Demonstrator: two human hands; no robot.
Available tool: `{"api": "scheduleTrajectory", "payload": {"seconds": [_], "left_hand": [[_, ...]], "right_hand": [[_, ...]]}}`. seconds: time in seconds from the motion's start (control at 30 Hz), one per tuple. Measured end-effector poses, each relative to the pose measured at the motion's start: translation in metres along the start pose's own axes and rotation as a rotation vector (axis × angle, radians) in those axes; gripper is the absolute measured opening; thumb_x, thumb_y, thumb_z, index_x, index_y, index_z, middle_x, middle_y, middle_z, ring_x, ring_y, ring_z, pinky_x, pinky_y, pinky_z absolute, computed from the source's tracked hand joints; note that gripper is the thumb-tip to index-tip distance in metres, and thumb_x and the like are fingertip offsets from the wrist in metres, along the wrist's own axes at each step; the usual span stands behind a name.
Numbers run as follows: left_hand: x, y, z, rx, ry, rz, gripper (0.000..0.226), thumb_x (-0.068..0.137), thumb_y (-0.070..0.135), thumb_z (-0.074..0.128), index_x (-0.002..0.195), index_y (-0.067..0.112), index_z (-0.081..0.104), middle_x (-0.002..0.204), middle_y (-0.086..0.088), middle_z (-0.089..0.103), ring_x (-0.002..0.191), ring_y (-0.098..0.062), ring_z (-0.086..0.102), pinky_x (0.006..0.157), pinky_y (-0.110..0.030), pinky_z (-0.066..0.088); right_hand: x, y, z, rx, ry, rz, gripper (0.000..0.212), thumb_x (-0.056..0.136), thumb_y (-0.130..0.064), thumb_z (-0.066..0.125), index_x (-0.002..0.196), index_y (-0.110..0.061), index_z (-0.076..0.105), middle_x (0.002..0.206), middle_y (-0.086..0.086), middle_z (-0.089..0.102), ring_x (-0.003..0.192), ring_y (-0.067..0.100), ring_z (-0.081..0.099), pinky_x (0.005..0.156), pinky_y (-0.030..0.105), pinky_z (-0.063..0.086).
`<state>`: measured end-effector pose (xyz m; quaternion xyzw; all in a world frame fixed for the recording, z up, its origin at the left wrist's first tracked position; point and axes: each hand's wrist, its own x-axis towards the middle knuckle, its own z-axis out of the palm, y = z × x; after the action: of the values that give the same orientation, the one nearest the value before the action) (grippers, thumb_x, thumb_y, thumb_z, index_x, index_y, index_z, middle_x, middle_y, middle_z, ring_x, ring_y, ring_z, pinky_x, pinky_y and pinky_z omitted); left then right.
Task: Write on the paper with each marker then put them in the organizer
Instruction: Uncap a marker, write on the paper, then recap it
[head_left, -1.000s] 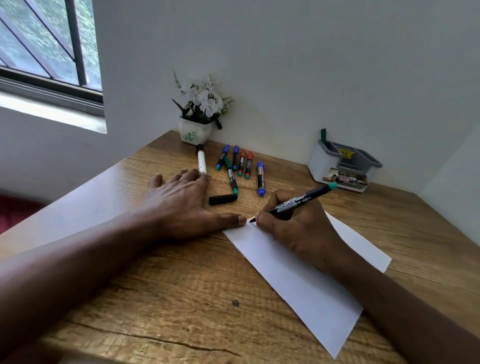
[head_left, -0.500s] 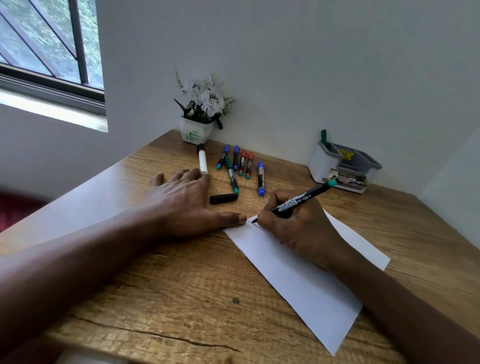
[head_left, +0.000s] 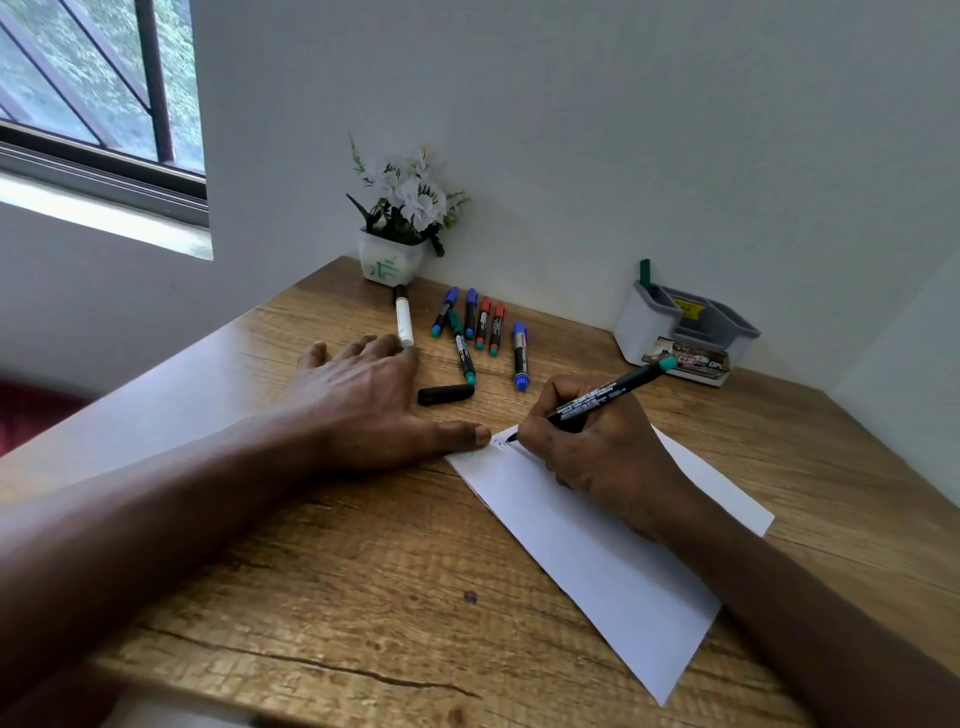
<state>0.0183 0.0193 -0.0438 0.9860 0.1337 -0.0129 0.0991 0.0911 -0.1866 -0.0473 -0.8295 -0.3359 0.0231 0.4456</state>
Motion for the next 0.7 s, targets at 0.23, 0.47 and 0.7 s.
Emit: {"api": "scheduleTrajectory", "payload": {"seconds": [0.23,0.47,0.7], "left_hand": [[0.0015,-0.0013,0.0016,0.000,0.012,0.001,0.126,0.060,0.100,0.033,0.158,0.023,0.021,0.169,0.000,0.015,0.154,-0.020,0.014,0.123,-0.056,0.012],[0.0031,-0.0026,0.0027,0.001,0.014,-0.001,0.125,0.061,0.101,0.034,0.158,0.023,0.021,0.169,0.000,0.015,0.154,-0.021,0.015,0.123,-0.057,0.013],[0.0040,-0.0031,0.0026,-0.006,0.009,-0.002,0.126,0.060,0.101,0.033,0.159,0.024,0.020,0.169,0.000,0.014,0.154,-0.021,0.014,0.123,-0.056,0.012]], "right_hand": [[-0.0007,-0.0002,0.0018,-0.007,0.030,0.032,0.014,0.083,-0.016,0.077,0.075,-0.008,0.068,0.068,0.008,0.067,0.057,0.009,0.057,0.054,0.027,0.049],[-0.0025,-0.0025,0.0011,0.065,0.035,0.066,0.015,0.084,-0.011,0.075,0.073,-0.008,0.066,0.056,-0.002,0.062,0.046,0.005,0.055,0.046,0.016,0.044],[-0.0023,-0.0038,0.0026,0.056,0.064,0.064,0.013,0.084,-0.010,0.075,0.075,-0.005,0.067,0.056,0.000,0.064,0.046,0.006,0.056,0.047,0.018,0.045]]}}
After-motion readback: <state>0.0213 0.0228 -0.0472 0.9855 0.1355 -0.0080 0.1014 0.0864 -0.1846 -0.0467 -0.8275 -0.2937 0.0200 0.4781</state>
